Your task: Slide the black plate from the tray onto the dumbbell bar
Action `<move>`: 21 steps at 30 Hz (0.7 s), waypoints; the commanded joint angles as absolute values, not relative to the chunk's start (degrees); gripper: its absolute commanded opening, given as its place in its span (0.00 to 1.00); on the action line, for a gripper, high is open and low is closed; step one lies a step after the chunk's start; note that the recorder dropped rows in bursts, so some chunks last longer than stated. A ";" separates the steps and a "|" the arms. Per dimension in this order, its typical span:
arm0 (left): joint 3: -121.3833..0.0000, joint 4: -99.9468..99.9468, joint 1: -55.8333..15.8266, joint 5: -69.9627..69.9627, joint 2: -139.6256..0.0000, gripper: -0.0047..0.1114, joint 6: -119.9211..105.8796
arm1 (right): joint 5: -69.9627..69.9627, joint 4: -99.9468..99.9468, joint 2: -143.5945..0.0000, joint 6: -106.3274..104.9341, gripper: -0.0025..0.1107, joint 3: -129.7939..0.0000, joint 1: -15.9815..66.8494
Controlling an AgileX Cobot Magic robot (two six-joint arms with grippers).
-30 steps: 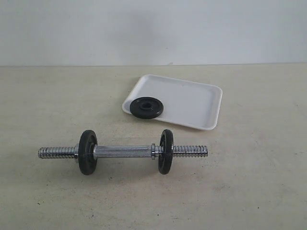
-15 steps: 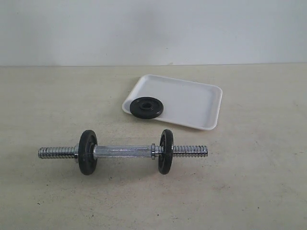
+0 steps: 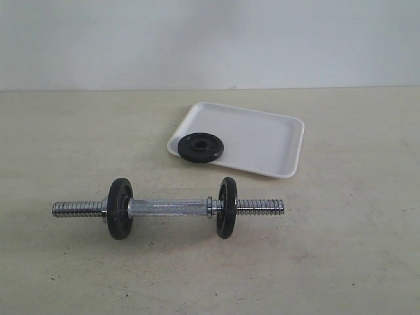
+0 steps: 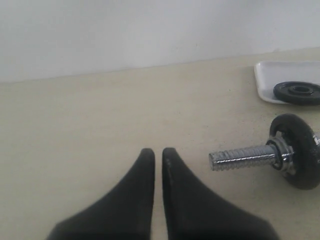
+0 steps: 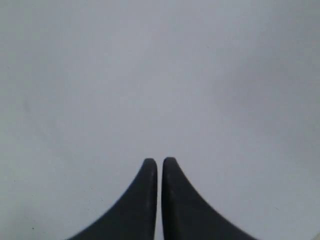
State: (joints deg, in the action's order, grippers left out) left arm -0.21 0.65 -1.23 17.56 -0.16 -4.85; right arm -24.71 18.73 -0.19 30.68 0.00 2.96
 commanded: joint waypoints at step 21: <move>0.00 32.18 -1.16 3.55 0.00 0.08 -3.43 | -23.74 18.63 0.00 29.47 0.02 0.00 2.87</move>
